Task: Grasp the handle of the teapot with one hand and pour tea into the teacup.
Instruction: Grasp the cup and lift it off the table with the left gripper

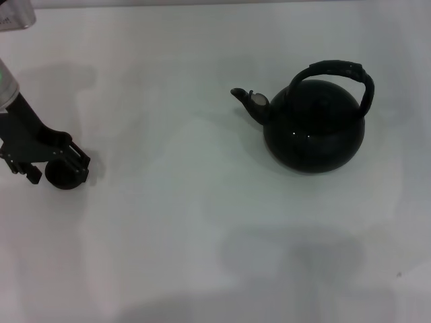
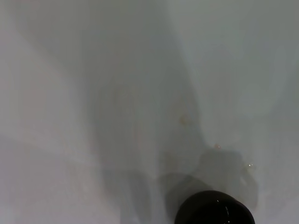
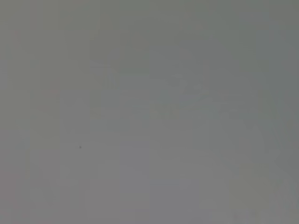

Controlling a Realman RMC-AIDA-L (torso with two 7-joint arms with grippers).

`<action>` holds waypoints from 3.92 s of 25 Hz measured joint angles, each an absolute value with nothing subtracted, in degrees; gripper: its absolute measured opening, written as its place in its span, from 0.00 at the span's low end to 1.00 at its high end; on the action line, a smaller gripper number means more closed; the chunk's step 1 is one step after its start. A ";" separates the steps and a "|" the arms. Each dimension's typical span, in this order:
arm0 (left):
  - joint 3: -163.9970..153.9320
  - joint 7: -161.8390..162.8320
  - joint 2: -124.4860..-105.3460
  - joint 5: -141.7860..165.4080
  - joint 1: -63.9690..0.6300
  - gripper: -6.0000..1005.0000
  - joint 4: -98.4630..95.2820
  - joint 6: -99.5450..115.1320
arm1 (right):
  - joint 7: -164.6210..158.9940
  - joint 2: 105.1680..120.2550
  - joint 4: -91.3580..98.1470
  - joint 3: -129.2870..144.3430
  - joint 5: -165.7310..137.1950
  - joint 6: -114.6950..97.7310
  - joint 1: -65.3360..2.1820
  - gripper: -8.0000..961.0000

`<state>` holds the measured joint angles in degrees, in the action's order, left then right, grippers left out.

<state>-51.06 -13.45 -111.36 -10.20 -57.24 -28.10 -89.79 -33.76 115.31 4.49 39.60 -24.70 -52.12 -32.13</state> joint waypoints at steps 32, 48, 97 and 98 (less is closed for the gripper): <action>-51.06 -13.78 -111.40 -10.19 -56.42 0.87 -28.04 -87.23 | -33.76 115.31 4.56 39.54 -24.69 -52.12 -31.99 0.77; -51.75 -13.97 -111.36 -10.06 -56.10 0.87 -28.04 -86.26 | -33.90 115.31 4.66 39.55 -24.69 -52.12 -31.99 0.77; -53.26 -14.66 -113.45 -10.08 -60.54 0.69 -28.75 -85.65 | -33.93 115.31 4.66 39.55 -24.69 -52.12 -31.82 0.77; -53.26 -14.69 -114.01 -10.09 -60.97 0.69 -28.76 -85.62 | -33.93 115.31 4.66 39.55 -24.69 -52.12 -31.82 0.77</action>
